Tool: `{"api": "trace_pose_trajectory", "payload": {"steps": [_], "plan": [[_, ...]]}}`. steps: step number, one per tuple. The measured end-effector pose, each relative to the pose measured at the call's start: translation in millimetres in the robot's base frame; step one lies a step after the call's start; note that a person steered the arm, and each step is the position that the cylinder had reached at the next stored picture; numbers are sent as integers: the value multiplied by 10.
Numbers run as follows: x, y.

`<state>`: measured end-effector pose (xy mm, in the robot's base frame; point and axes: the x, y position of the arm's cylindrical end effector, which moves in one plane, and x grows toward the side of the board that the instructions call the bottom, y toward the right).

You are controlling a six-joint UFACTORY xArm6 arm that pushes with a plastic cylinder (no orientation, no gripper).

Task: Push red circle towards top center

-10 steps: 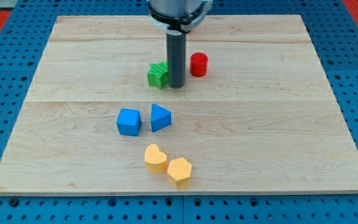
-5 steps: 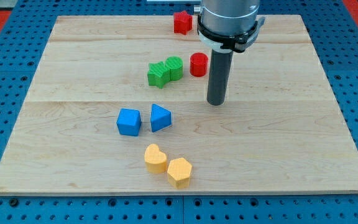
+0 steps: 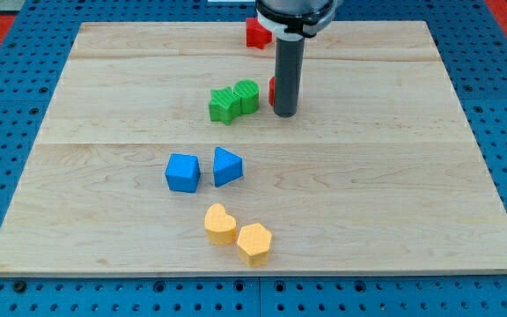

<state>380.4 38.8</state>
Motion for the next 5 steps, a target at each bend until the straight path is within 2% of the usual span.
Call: {"api": "trace_pose_trajectory", "payload": {"steps": [5], "plan": [[-714, -88]]}}
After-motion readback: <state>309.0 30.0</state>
